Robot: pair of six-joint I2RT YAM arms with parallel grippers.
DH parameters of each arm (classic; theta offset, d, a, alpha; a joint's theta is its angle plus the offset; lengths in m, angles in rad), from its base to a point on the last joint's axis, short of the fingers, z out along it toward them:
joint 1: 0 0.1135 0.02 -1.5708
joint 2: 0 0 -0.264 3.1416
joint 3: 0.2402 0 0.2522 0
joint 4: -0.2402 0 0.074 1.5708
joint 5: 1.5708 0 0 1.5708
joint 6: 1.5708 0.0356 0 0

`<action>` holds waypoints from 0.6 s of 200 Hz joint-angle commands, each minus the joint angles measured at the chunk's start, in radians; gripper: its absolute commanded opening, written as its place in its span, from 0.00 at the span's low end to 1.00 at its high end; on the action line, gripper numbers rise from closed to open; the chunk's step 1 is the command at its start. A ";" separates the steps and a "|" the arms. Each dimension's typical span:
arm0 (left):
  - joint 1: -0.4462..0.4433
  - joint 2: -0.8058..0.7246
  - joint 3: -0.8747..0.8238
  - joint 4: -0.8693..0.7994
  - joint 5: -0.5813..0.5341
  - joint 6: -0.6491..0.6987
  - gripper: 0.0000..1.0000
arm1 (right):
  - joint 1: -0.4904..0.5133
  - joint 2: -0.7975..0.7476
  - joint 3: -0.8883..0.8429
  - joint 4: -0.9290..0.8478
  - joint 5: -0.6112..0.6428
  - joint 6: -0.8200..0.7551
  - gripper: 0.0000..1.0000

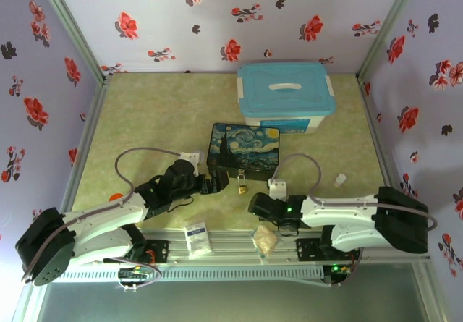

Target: Unlock the padlock with the key

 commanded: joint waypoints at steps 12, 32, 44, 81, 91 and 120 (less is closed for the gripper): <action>-0.007 0.021 0.001 0.043 -0.025 0.001 1.00 | -0.068 -0.063 -0.096 -0.015 -0.096 -0.064 0.00; -0.007 0.029 -0.001 0.054 -0.024 0.005 1.00 | -0.108 -0.124 -0.089 -0.062 -0.115 -0.128 0.00; -0.007 0.034 -0.005 0.070 -0.020 0.006 1.00 | -0.114 -0.156 -0.069 -0.085 -0.115 -0.183 0.00; -0.007 0.080 0.004 0.131 0.047 -0.015 0.96 | -0.125 -0.203 0.014 -0.127 -0.108 -0.329 0.00; -0.008 0.091 0.004 0.149 0.060 -0.037 0.95 | -0.126 -0.205 0.033 -0.110 -0.117 -0.366 0.00; -0.007 0.090 0.002 0.202 0.091 -0.086 0.95 | -0.126 -0.183 0.073 -0.045 -0.151 -0.463 0.00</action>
